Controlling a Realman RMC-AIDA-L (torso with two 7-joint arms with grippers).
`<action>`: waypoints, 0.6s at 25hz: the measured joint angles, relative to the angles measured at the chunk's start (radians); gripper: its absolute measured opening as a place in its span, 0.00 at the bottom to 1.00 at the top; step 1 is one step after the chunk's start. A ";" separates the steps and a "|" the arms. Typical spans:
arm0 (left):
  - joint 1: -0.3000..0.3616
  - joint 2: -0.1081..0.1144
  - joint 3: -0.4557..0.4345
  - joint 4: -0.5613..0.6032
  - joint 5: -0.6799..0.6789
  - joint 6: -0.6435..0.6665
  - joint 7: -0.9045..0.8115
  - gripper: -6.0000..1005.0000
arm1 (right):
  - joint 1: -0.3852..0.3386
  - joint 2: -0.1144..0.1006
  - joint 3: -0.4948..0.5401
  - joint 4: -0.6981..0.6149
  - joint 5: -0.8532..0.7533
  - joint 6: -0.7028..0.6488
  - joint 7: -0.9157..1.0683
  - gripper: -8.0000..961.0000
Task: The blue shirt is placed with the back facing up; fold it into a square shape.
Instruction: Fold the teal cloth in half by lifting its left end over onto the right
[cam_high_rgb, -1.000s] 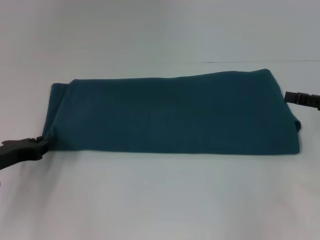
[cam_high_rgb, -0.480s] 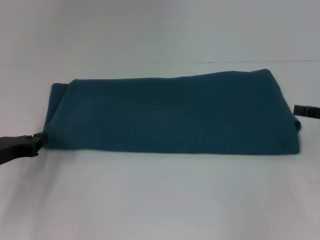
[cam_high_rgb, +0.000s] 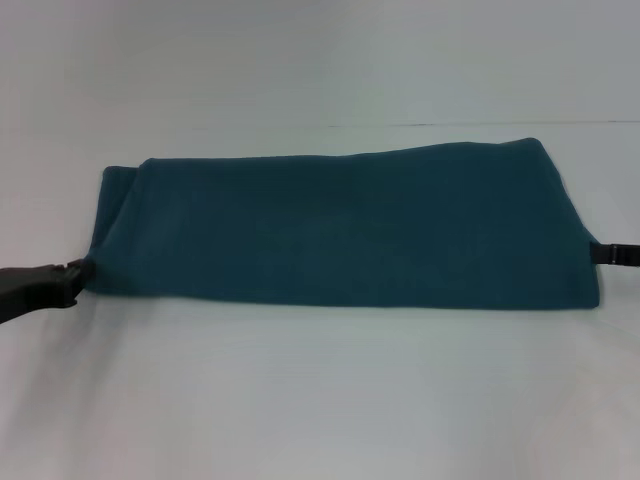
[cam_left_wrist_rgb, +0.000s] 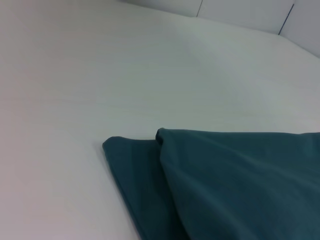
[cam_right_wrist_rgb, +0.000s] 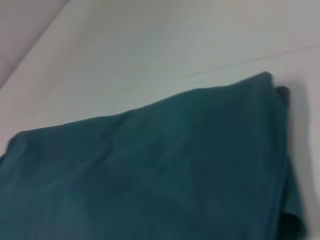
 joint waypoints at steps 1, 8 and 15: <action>-0.001 0.000 0.000 0.000 -0.001 0.000 0.000 0.02 | -0.001 0.001 0.000 0.003 -0.003 0.007 0.003 0.64; -0.010 0.003 -0.001 -0.004 -0.002 0.000 0.000 0.02 | 0.005 0.004 -0.003 0.065 -0.011 0.072 0.014 0.64; -0.016 0.003 -0.001 -0.007 -0.003 0.000 0.000 0.02 | 0.012 0.018 -0.029 0.092 -0.012 0.124 0.017 0.63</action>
